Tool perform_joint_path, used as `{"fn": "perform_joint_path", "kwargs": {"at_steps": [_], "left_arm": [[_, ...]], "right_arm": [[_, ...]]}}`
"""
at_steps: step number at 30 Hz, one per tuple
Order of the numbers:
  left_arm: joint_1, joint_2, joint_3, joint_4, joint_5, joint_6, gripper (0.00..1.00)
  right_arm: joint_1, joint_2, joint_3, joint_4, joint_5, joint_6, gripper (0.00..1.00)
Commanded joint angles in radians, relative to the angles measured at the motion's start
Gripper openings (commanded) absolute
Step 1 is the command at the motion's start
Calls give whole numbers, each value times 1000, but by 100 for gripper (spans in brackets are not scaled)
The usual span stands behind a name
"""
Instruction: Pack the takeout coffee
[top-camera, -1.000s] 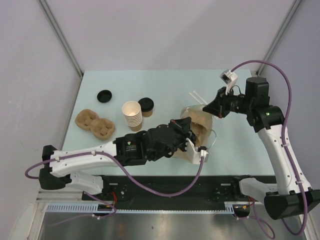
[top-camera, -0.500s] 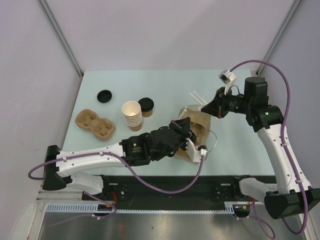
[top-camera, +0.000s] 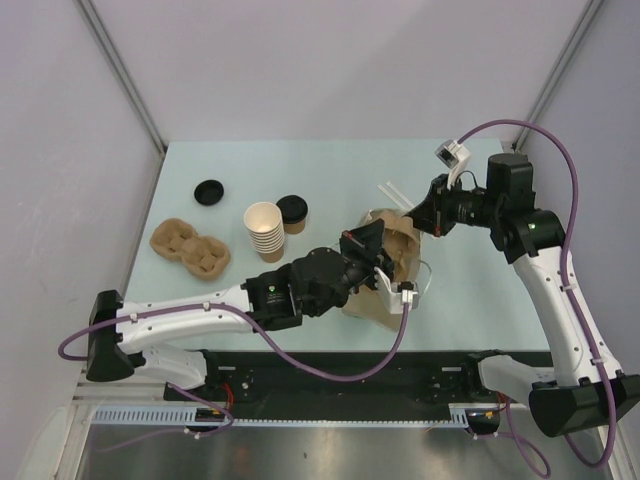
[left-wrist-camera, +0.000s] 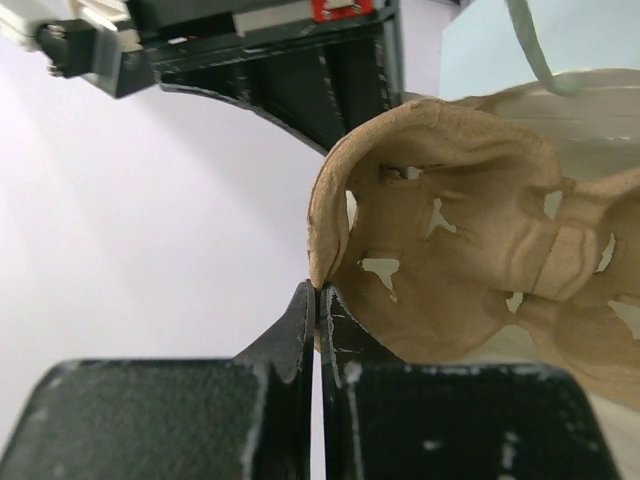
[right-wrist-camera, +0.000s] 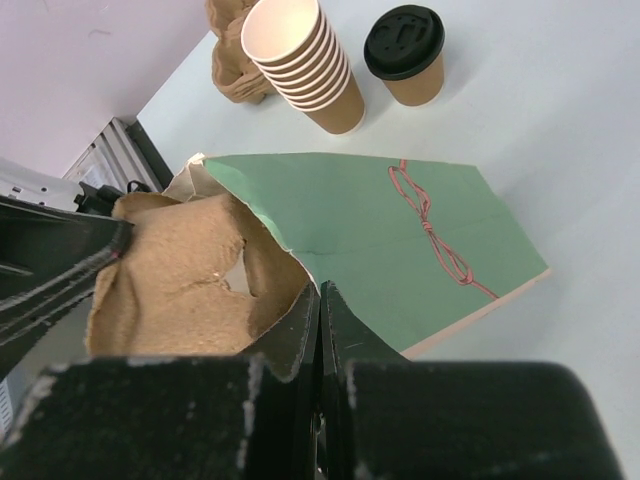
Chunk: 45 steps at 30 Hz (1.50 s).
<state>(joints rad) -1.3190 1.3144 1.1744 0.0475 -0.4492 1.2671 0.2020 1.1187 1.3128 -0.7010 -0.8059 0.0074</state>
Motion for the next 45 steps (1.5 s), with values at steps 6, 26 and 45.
{"fn": "perform_joint_path", "kwargs": {"at_steps": [6,26,45], "left_arm": [[-8,-35,-111,181,-45,100,0],[23,11,-182,51,-39,-80,0],[52,5,-163,129,18,-55,0]], "right_arm": [[8,-3,3,41,-27,19,0],[22,4,3,32,-44,2,0],[34,3,3,32,-79,-6,0]]}}
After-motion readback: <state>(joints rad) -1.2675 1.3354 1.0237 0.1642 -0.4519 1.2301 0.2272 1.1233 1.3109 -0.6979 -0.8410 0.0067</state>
